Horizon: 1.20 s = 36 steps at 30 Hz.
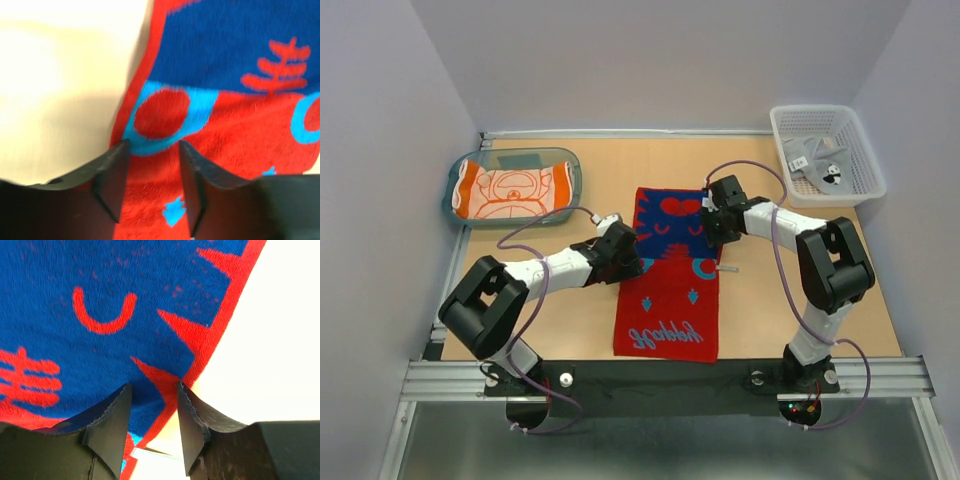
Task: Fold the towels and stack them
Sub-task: Flatten out the crumpled towel, then fold the towel
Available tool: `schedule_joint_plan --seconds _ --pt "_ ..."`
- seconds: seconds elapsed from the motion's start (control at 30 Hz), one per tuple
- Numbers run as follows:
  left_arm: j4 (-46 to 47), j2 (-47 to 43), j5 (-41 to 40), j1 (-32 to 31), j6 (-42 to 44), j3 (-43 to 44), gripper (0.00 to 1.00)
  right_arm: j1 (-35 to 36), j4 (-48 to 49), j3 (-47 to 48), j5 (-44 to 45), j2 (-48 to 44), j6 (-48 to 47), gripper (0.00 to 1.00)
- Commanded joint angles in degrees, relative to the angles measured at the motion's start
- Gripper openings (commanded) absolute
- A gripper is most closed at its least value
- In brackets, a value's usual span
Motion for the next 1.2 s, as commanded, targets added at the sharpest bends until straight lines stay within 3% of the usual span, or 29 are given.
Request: schedule_joint_plan --seconds 0.0,0.07,0.1,0.17,0.27,0.33,0.4,0.5,0.67,0.87,1.0,1.17 --pt "-2.01 -6.61 -1.66 0.07 -1.24 -1.29 0.65 -0.22 -3.58 2.74 -0.40 -3.39 -5.58 0.47" --pt "-2.97 -7.68 -3.16 0.86 3.15 1.78 0.70 -0.31 -3.84 3.89 -0.85 -4.88 -7.68 0.48" --pt "-3.41 -7.69 -4.82 2.00 5.17 3.27 0.87 -0.75 -3.84 4.76 -0.68 -5.85 -8.39 0.48" --pt "-4.47 -6.81 -6.85 3.15 12.19 8.80 0.99 -2.24 -3.84 8.19 -1.55 -5.95 -9.45 0.59" --pt "-4.47 -3.04 -8.53 5.78 23.06 16.96 0.99 -6.89 -3.84 13.79 -5.24 -3.58 -10.24 0.70" --pt "-4.21 1.00 -7.30 7.88 28.01 23.02 0.99 -9.27 -3.84 17.93 -5.51 -0.60 -11.55 0.70" --pt "-3.94 5.38 -6.25 9.03 33.80 26.82 0.98 -10.85 -3.76 20.67 -6.90 1.51 -13.22 0.67" --pt "-4.12 11.27 -3.89 11.67 38.57 34.29 0.84 -12.61 -3.76 25.50 -9.98 5.82 -14.98 0.58" --pt "-6.92 21.04 2.36 15.27 47.19 48.09 0.83 -14.64 -3.76 31.66 -13.41 13.55 -18.41 0.47" --pt "-9.83 30.80 6.32 16.68 54.84 60.04 0.82 -14.90 -3.76 36.06 -18.68 18.31 -21.49 0.43" --pt "-10.36 35.10 11.58 17.83 58.44 64.01 0.80 -14.81 -3.76 38.52 -20.71 21.56 -21.58 0.42" --pt "-10.45 37.83 12.56 18.00 60.99 66.12 0.79 -14.90 -3.76 39.40 -22.82 23.67 -22.28 0.41"
